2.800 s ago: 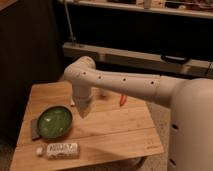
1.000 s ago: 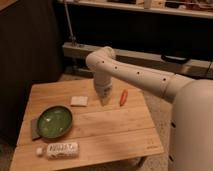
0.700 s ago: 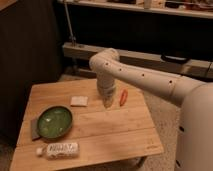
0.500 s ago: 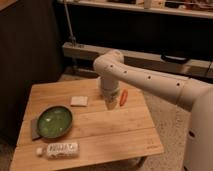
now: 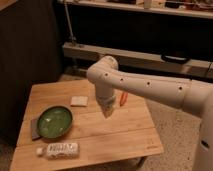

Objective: Move the arm in a circular motion

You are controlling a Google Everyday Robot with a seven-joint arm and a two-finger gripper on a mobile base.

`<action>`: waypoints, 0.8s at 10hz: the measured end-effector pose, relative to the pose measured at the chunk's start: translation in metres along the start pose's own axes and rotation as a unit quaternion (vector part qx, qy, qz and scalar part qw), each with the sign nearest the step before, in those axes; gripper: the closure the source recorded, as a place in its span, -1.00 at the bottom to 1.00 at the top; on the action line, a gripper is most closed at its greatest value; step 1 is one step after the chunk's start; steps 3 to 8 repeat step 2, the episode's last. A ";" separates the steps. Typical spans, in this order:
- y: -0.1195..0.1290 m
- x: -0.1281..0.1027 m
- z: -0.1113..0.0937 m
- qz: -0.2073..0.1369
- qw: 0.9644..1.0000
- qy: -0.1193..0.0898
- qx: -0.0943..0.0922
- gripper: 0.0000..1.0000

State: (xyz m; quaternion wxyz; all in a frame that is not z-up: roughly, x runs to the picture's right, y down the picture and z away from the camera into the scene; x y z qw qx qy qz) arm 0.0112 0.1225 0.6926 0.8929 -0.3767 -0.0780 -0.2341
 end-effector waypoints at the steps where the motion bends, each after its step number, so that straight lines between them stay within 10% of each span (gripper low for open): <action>1: 0.009 0.003 0.000 -0.001 1.000 0.002 0.001 1.00; 8: 0.014 0.001 0.000 -0.008 1.000 0.005 0.001 1.00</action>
